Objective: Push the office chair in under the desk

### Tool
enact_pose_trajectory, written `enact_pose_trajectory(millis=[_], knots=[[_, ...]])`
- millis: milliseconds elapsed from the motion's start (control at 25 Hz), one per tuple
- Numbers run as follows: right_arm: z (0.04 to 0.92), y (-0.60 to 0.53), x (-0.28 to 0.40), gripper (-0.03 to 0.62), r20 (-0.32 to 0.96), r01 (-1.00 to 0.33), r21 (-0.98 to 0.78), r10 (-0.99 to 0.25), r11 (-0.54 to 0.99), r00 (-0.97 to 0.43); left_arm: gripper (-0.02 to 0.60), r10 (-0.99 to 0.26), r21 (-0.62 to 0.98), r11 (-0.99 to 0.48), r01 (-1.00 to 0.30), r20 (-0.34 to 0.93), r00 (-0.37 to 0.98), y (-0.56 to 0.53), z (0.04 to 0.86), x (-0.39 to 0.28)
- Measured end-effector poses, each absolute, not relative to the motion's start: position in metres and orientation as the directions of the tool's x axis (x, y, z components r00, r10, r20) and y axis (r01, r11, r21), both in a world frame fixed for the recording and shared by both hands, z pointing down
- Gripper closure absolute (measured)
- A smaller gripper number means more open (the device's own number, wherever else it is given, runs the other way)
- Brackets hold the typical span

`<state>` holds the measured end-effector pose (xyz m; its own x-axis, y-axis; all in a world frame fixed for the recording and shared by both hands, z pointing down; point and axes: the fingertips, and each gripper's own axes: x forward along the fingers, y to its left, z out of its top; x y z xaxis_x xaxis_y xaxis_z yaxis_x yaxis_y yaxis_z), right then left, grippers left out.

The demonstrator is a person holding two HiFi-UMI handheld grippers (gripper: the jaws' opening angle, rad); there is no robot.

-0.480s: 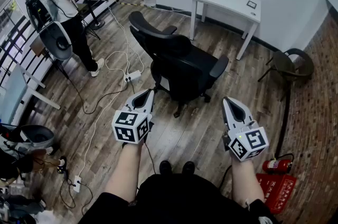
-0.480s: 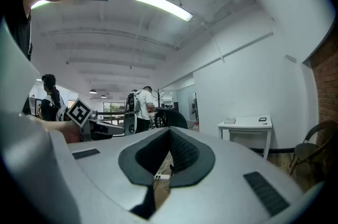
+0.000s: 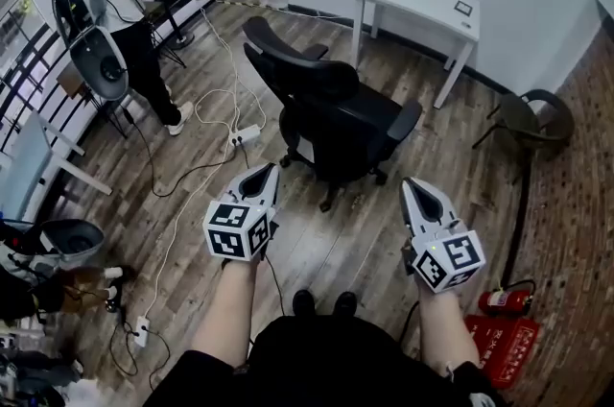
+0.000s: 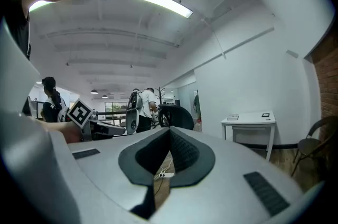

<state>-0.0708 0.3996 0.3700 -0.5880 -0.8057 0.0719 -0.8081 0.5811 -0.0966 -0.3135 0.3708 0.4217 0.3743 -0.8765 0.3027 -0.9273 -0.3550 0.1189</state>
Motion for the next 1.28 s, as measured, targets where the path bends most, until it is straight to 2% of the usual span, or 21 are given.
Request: enact_pose_trajectory(millis=[280,800,880,1000,1280], knots=[[0.379,0.402,-0.111,0.591,0.084,-0.79,-0.108,-0.786,0.604,-0.613,0.566,-0.873,0.131,-0.353,-0.926,0.31,0.377,0.371,0.429,-0.343],[0.423,0.377,-0.161,0.586,0.159,-0.824,-0.209,-0.813,0.527,-0.56,0.566,-0.857,0.137,-0.376,-0.917,0.325,0.4,0.332,0.446,-0.393],[0.428,0.364,-0.165,0.573,0.168,-0.826,-0.22,-0.814,0.519,-0.556,0.566,-0.857,0.143,-0.37,-0.918,0.331,0.396,0.317,0.449,-0.399],[0.436,0.336,-0.17,0.5,0.182,-0.829,-0.227,-0.814,0.511,-0.551,0.565,-0.854,0.149,-0.369,-0.918,0.335,0.398,0.288,0.451,-0.404],[0.454,0.255,-0.176,0.485,0.217,-0.846,-0.277,-0.828,0.456,-0.517,0.565,-0.852,0.149,-0.358,-0.922,0.352,0.388,0.202,0.457,-0.414]])
